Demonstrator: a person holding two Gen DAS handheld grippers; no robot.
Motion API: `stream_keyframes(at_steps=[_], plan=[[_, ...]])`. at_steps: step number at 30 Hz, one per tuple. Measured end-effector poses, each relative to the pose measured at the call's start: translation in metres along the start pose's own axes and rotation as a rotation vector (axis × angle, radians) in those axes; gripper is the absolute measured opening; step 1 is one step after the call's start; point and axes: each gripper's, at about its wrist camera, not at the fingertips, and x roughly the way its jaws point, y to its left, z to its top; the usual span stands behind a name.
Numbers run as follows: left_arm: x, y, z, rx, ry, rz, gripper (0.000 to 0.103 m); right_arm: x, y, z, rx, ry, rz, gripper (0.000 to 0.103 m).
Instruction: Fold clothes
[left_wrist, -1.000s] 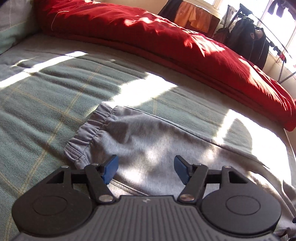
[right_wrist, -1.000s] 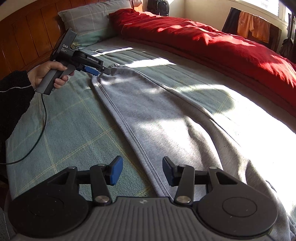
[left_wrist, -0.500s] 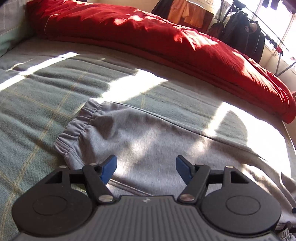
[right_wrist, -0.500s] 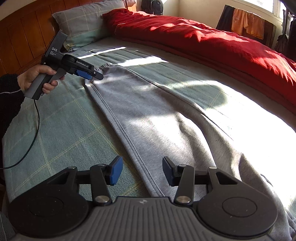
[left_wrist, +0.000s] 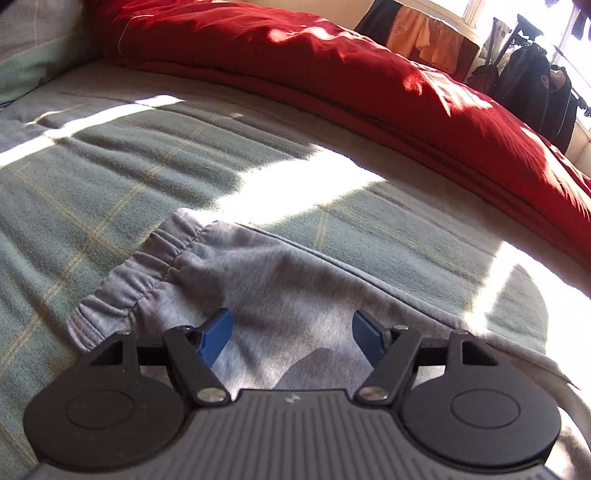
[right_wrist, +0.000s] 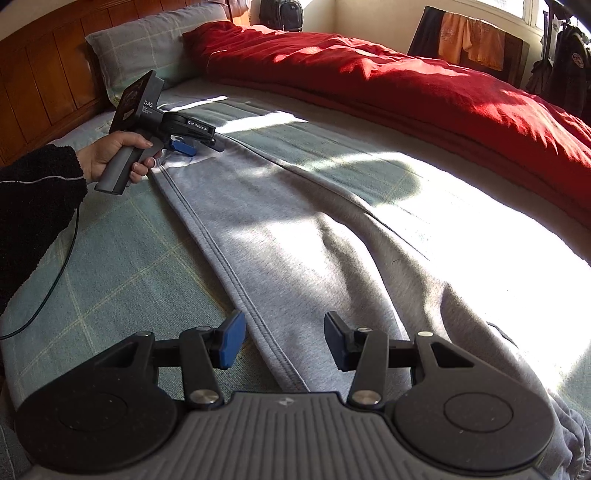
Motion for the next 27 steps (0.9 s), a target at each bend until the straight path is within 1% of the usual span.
stream_keyframes(at_steps=[3,5,7,10,12,14,15,18,20,22,27], plan=[[-0.023,-0.016,-0.006,0.067,-0.005,0.015,0.072,-0.019,-0.006,-0.005,0.025,-0.031,-0.006,0.052],[-0.042,-0.034,-0.011,0.129,-0.005,0.034,0.072,-0.033,-0.009,-0.008,0.039,-0.053,-0.011,0.052],[-0.063,-0.058,-0.018,0.208,-0.011,0.035,0.072,-0.05,-0.011,-0.012,0.056,-0.072,-0.019,0.052],[-0.092,-0.095,-0.032,0.314,-0.012,0.011,0.074,-0.079,-0.012,-0.021,0.067,-0.097,-0.047,0.052],[-0.113,-0.124,-0.045,0.38,-0.029,-0.033,0.075,-0.098,-0.011,-0.028,0.071,-0.107,-0.071,0.052],[-0.116,-0.148,-0.059,0.421,-0.023,-0.057,0.076,-0.117,-0.012,-0.037,0.075,-0.123,-0.095,0.054],[-0.117,-0.16,-0.066,0.441,-0.019,-0.068,0.076,-0.126,-0.013,-0.042,0.079,-0.132,-0.099,0.057],[-0.12,-0.197,-0.086,0.501,-0.009,-0.102,0.076,-0.147,-0.018,-0.06,0.097,-0.154,-0.117,0.057],[-0.118,-0.219,-0.1,0.542,0.002,-0.116,0.076,-0.154,-0.022,-0.07,0.106,-0.155,-0.122,0.057],[-0.11,-0.238,-0.116,0.582,0.007,-0.109,0.076,-0.158,-0.027,-0.079,0.113,-0.155,-0.126,0.057],[-0.083,-0.261,-0.145,0.621,0.052,-0.112,0.076,-0.159,-0.042,-0.1,0.13,-0.15,-0.132,0.057]])
